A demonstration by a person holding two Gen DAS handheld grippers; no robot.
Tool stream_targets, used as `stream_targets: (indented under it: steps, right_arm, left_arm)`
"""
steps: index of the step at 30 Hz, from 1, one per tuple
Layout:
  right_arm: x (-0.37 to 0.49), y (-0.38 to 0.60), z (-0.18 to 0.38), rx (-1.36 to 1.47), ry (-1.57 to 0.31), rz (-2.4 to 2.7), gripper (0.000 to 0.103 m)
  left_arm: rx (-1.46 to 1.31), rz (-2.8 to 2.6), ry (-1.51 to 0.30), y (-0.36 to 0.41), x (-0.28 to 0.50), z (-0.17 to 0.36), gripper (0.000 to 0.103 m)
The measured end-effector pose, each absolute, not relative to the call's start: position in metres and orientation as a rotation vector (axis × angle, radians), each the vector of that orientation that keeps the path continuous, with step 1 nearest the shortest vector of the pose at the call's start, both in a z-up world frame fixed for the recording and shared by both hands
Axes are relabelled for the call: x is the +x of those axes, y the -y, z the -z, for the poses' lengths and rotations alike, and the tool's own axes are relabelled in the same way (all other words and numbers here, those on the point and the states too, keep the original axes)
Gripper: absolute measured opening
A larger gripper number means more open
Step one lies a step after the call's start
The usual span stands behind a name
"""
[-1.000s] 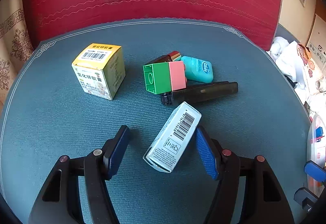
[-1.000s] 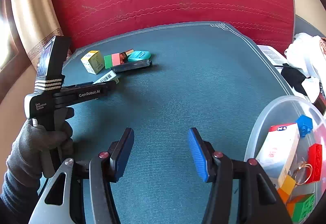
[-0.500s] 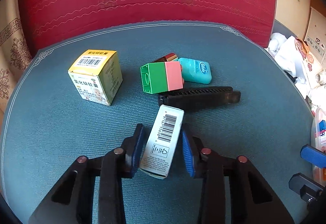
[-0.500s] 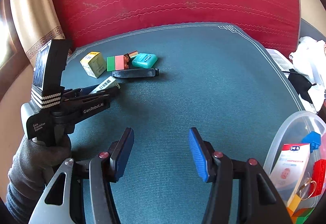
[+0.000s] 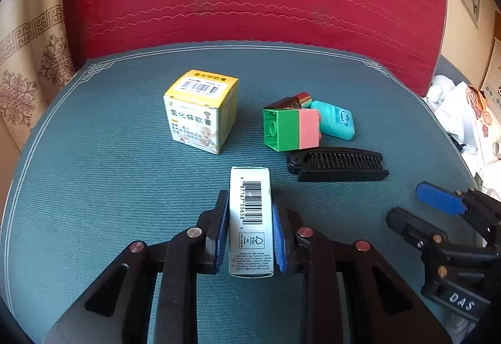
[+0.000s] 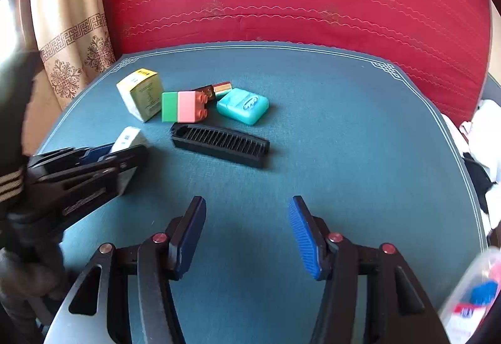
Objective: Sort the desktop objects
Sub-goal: 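Grasp the white barcode box with the left tool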
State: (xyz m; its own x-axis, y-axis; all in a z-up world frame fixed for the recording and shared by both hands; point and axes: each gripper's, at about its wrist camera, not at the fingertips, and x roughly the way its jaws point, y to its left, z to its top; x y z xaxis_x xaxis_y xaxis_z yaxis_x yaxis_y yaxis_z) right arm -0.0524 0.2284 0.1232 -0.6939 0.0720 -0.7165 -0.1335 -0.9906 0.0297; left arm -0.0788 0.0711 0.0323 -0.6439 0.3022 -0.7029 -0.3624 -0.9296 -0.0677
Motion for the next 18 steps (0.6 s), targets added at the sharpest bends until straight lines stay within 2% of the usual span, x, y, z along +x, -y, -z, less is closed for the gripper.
stream_targets:
  steps: [8, 18]
  right_arm:
    - [-0.103, -0.242, -0.121, -1.205, -0.107, -2.898, 0.060]
    - [-0.122, -0.242, -0.119, -1.316, -0.140, -3.002, 0.067]
  left_arm:
    - [-1.083, -2.567, -0.054, -0.066, -0.085, -0.031, 0.027]
    - [-1.098, -2.564, -0.009, -0.055, -0.084, -0.029, 0.027]
